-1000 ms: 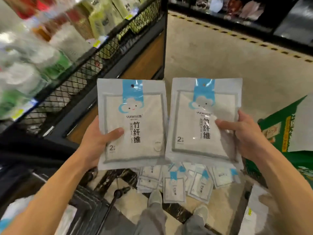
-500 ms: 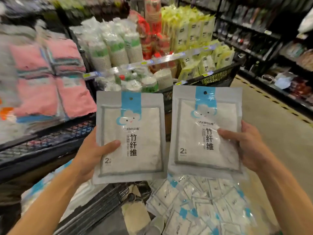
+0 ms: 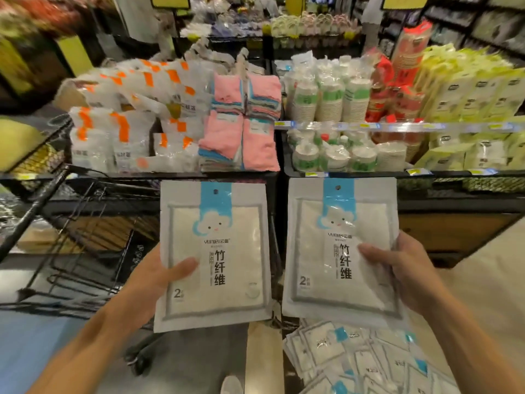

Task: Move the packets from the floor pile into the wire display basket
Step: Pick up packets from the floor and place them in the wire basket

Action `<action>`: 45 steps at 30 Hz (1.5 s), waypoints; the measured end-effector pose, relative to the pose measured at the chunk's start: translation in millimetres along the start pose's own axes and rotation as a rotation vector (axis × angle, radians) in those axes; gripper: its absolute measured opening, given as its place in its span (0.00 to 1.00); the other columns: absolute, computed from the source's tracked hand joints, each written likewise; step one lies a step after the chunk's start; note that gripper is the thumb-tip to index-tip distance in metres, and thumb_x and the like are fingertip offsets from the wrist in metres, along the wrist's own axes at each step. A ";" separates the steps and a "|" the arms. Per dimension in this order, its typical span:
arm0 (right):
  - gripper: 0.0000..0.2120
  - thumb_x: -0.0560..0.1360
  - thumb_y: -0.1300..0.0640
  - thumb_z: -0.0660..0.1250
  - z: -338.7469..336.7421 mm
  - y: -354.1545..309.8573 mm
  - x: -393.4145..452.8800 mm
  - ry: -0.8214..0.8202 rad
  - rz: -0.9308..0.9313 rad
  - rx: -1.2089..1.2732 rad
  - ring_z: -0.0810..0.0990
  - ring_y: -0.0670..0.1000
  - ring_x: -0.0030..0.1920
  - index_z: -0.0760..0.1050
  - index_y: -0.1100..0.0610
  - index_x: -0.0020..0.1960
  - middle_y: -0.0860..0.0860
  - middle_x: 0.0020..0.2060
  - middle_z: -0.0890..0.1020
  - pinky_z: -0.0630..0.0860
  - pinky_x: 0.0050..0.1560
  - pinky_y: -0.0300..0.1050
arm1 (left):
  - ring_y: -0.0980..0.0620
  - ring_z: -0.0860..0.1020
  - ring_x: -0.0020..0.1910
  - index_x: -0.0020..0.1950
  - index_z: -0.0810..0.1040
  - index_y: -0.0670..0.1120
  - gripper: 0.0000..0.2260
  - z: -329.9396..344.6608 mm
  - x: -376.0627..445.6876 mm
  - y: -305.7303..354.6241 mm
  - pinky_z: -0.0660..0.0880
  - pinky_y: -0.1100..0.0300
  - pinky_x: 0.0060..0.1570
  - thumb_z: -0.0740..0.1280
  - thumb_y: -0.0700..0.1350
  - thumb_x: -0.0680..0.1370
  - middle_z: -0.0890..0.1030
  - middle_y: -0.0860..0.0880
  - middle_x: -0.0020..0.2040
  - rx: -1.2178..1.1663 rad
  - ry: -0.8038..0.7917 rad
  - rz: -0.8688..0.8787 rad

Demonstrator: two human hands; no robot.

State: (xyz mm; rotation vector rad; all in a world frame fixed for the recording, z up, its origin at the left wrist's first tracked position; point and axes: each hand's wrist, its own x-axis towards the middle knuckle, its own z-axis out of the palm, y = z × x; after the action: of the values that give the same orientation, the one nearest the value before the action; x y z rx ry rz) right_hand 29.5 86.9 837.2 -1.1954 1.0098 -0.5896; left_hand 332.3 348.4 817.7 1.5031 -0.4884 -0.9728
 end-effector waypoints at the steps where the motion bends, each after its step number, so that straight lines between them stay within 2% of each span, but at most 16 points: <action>1: 0.15 0.75 0.70 0.71 12.4 1.0 -0.4 -0.022 -0.005 -0.008 0.86 0.65 0.51 0.76 0.60 0.60 0.62 0.50 0.87 0.81 0.56 0.66 | 0.36 0.85 0.55 0.67 0.76 0.45 0.20 -10.2 -8.4 -0.3 0.79 0.33 0.55 0.71 0.39 0.75 0.85 0.40 0.58 0.004 0.027 0.002; 3: 0.16 0.75 0.70 0.71 37.2 3.0 0.1 -0.069 -0.009 -0.017 0.87 0.65 0.50 0.76 0.62 0.61 0.62 0.50 0.87 0.81 0.55 0.65 | 0.35 0.84 0.55 0.67 0.76 0.44 0.20 -32.7 -21.6 -1.7 0.78 0.32 0.56 0.73 0.40 0.76 0.85 0.39 0.58 -0.028 0.068 0.002; 5: 0.16 0.75 0.70 0.70 62.6 5.1 2.4 -0.115 -0.006 -0.022 0.87 0.65 0.50 0.76 0.62 0.62 0.62 0.50 0.87 0.81 0.55 0.65 | 0.33 0.84 0.56 0.67 0.76 0.43 0.25 -59.0 -28.7 -6.0 0.77 0.31 0.57 0.79 0.44 0.73 0.84 0.37 0.58 -0.070 0.095 0.002; 8: 0.16 0.75 0.70 0.70 103.0 9.6 6.9 -0.165 -0.007 -0.026 0.87 0.64 0.50 0.76 0.61 0.61 0.62 0.50 0.87 0.81 0.55 0.64 | 0.32 0.83 0.56 0.68 0.75 0.41 0.28 -101.2 -31.1 -16.0 0.76 0.30 0.58 0.80 0.46 0.71 0.84 0.36 0.59 -0.079 0.126 -0.018; 12: 0.15 0.75 0.70 0.69 157.0 22.9 13.1 -0.178 0.026 -0.013 0.87 0.64 0.49 0.75 0.62 0.61 0.62 0.49 0.87 0.85 0.46 0.60 | 0.32 0.83 0.57 0.68 0.76 0.42 0.36 -157.2 -26.6 -30.6 0.76 0.30 0.58 0.81 0.51 0.63 0.83 0.35 0.59 -0.100 0.155 -0.048; 14: 0.16 0.75 0.70 0.69 181.0 31.3 18.7 -0.184 0.046 -0.010 0.87 0.64 0.50 0.74 0.62 0.61 0.62 0.51 0.87 0.85 0.48 0.62 | 0.32 0.83 0.56 0.68 0.76 0.41 0.34 -180.6 -20.5 -39.8 0.77 0.30 0.58 0.81 0.50 0.65 0.84 0.36 0.59 -0.123 0.179 -0.062; 18: 0.16 0.75 0.70 0.69 220.5 45.3 32.8 -0.177 0.088 -0.037 0.87 0.63 0.49 0.75 0.59 0.61 0.61 0.50 0.87 0.85 0.49 0.62 | 0.33 0.84 0.56 0.68 0.76 0.42 0.20 -215.1 -3.5 -57.5 0.78 0.31 0.57 0.74 0.40 0.77 0.84 0.37 0.59 -0.140 0.229 -0.111; 22: 0.16 0.75 0.72 0.70 248.4 57.3 57.2 -0.152 0.106 -0.087 0.87 0.63 0.51 0.76 0.60 0.60 0.60 0.50 0.87 0.81 0.56 0.67 | 0.36 0.84 0.56 0.68 0.75 0.45 0.19 -233.5 19.1 -63.8 0.80 0.34 0.55 0.72 0.40 0.77 0.85 0.40 0.58 -0.132 0.269 -0.177; 26: 0.18 0.75 0.72 0.71 270.5 71.0 97.3 -0.158 0.130 -0.119 0.87 0.62 0.51 0.76 0.60 0.62 0.59 0.51 0.87 0.81 0.57 0.67 | 0.40 0.85 0.55 0.66 0.76 0.48 0.20 -245.9 53.7 -67.9 0.80 0.35 0.55 0.73 0.41 0.76 0.86 0.44 0.57 -0.079 0.320 -0.230; 28: 0.18 0.75 0.73 0.70 281.2 79.4 123.1 -0.166 0.144 -0.122 0.87 0.60 0.51 0.77 0.59 0.61 0.58 0.51 0.88 0.83 0.55 0.64 | 0.41 0.86 0.53 0.65 0.76 0.48 0.19 -248.0 72.8 -67.4 0.81 0.35 0.53 0.74 0.41 0.75 0.87 0.45 0.55 -0.061 0.346 -0.252; 34: 0.17 0.76 0.72 0.70 306.0 108.2 203.3 -0.216 0.188 -0.189 0.88 0.52 0.48 0.77 0.56 0.61 0.54 0.51 0.88 0.86 0.44 0.46 | 0.43 0.86 0.52 0.63 0.77 0.49 0.16 -249.4 131.2 -77.3 0.82 0.37 0.52 0.72 0.39 0.77 0.87 0.46 0.54 -0.064 0.453 -0.337; 38: 0.19 0.77 0.68 0.72 315.4 125.2 256.0 -0.239 0.254 -0.263 0.87 0.56 0.52 0.75 0.58 0.65 0.56 0.55 0.86 0.84 0.53 0.58 | 0.43 0.86 0.51 0.63 0.77 0.48 0.15 -251.4 176.1 -88.6 0.83 0.39 0.51 0.72 0.37 0.78 0.87 0.45 0.55 -0.067 0.510 -0.397; 42: 0.17 0.77 0.67 0.71 329.6 144.6 292.2 -0.233 0.332 -0.293 0.87 0.56 0.52 0.75 0.57 0.64 0.55 0.54 0.86 0.85 0.47 0.54 | 0.45 0.87 0.49 0.61 0.77 0.48 0.14 -258.3 219.8 -109.4 0.84 0.46 0.44 0.72 0.36 0.78 0.87 0.45 0.53 -0.070 0.520 -0.446; 45: 0.18 0.77 0.66 0.71 343.2 164.0 315.3 -0.251 0.388 -0.326 0.87 0.57 0.51 0.73 0.55 0.64 0.56 0.56 0.86 0.85 0.49 0.60 | 0.48 0.87 0.47 0.59 0.78 0.49 0.14 -267.0 248.9 -130.7 0.84 0.54 0.39 0.72 0.35 0.77 0.87 0.46 0.51 -0.053 0.503 -0.453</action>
State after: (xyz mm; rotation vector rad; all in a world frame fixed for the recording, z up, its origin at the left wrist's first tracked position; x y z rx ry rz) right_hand 456.1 39.4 592.4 -1.2741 1.1086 0.0335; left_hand 654.1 340.6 601.6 1.7726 0.2475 -0.8900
